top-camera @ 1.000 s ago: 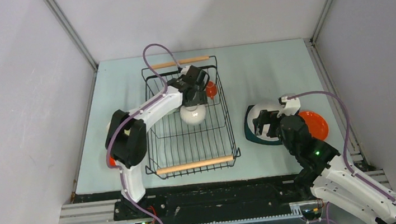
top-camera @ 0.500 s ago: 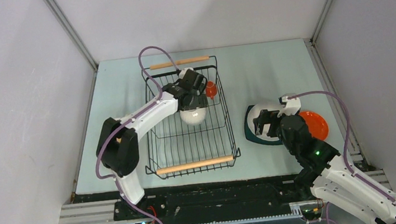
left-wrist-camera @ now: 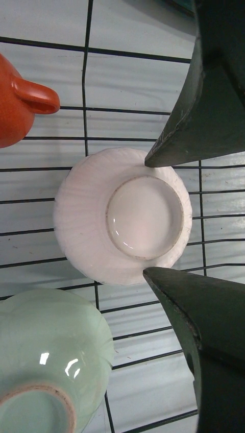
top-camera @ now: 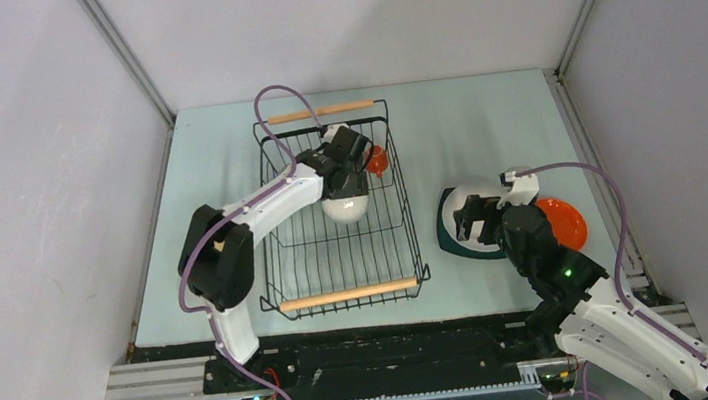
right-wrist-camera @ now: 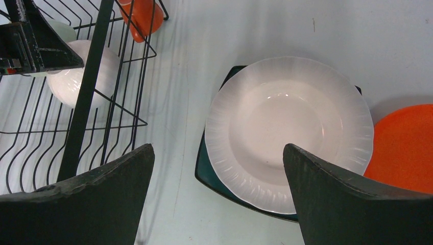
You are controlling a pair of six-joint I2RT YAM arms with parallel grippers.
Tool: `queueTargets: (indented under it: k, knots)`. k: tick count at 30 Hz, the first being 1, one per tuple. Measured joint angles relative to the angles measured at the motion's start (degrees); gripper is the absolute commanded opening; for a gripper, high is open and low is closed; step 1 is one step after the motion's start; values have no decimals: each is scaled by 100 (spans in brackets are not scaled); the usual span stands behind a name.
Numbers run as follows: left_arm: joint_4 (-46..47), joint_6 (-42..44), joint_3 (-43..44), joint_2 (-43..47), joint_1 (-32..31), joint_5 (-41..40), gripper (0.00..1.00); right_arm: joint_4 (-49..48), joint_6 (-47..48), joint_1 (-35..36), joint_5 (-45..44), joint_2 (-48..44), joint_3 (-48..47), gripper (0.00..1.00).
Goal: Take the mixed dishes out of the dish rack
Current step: Pick up the bowl from the dish rack.
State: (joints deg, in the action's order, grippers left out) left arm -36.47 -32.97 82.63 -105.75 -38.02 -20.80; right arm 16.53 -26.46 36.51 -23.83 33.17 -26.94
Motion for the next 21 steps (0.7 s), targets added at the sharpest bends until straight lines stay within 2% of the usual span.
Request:
queueTargets:
  k: [12,21]
  knots:
    - [-149,4,313,-160,0,-269,76,0,0,-50,0,9,0,100]
    - [-155,2,367,-199,0,-334,73,0,0,-114,0,22,2,100]
